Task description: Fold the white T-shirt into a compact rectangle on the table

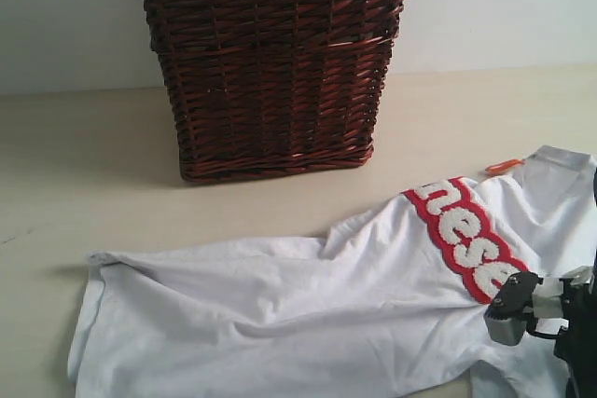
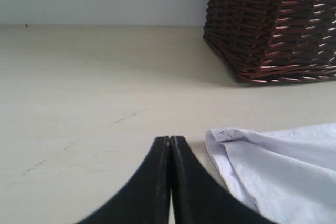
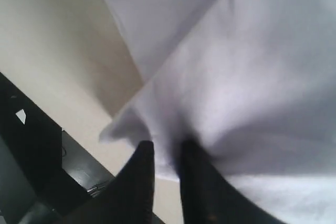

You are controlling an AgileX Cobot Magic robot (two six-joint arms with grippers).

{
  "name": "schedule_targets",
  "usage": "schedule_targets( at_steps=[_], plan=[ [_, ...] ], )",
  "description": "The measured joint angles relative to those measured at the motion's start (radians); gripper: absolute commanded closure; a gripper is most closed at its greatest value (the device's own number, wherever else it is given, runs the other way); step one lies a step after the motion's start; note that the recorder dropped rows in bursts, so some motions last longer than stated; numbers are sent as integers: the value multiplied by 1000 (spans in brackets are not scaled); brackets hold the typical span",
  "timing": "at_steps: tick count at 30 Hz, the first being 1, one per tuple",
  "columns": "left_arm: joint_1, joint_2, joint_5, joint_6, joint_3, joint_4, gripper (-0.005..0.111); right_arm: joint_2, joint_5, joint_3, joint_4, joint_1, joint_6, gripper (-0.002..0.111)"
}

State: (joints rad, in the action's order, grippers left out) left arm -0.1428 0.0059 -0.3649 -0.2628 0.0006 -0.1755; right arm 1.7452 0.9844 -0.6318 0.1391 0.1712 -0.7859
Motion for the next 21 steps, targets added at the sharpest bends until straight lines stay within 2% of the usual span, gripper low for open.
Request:
schedule_targets(
  at_steps=[11, 15, 19, 21],
  plan=[
    [0, 0, 0, 0, 0, 0, 106, -10, 4, -2, 0, 0, 2, 107],
    [0, 0, 0, 0, 0, 0, 106, -93, 6, -22, 13, 0, -1, 90],
    [0, 0, 0, 0, 0, 0, 106, -186, 42, -38, 54, 0, -38, 61],
    [0, 0, 0, 0, 0, 0, 106, -206, 87, -40, 94, 0, -70, 54]
  ],
)
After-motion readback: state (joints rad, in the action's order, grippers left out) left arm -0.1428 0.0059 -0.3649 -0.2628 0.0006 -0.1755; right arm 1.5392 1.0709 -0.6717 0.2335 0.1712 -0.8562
